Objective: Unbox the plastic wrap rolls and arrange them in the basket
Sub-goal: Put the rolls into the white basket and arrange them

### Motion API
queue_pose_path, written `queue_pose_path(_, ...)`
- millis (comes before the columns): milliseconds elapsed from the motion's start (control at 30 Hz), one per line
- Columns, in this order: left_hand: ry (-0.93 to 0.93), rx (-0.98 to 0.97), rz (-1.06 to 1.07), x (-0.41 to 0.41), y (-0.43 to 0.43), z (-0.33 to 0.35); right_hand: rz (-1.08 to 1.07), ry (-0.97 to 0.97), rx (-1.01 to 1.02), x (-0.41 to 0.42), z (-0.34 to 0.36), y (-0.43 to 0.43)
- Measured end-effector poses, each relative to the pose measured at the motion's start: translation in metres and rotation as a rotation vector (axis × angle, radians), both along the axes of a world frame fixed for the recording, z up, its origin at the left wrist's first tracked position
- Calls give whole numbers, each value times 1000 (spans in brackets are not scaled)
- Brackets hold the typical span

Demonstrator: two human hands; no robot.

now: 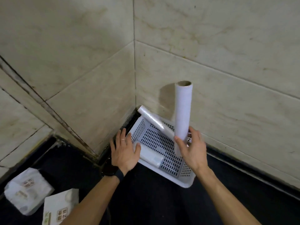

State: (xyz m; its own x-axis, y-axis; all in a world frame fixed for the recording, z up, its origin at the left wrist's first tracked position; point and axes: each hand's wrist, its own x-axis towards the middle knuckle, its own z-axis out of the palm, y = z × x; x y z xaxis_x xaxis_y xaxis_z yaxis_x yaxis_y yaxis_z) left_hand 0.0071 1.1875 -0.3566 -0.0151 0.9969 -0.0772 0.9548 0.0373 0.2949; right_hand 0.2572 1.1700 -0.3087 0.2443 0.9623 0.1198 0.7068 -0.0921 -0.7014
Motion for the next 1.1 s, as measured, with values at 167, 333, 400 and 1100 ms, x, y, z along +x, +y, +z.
queue_pose_path(167, -546, -117, 120, 71, 40, 19, -43, 155, 25, 26, 16, -16)
queue_pose_path(333, -1130, -421, 486, 124, 80, 9, -43, 141, 29, 41, 9, -30)
queue_pose_path(400, -1153, -426, 530, 128, 87, 0, -28, 141, 20, 44, 6, -33)
queue_pose_path(1100, -1374, -405, 634, 104, 51, -16, 323, -515, -336, -3, -41, 67)
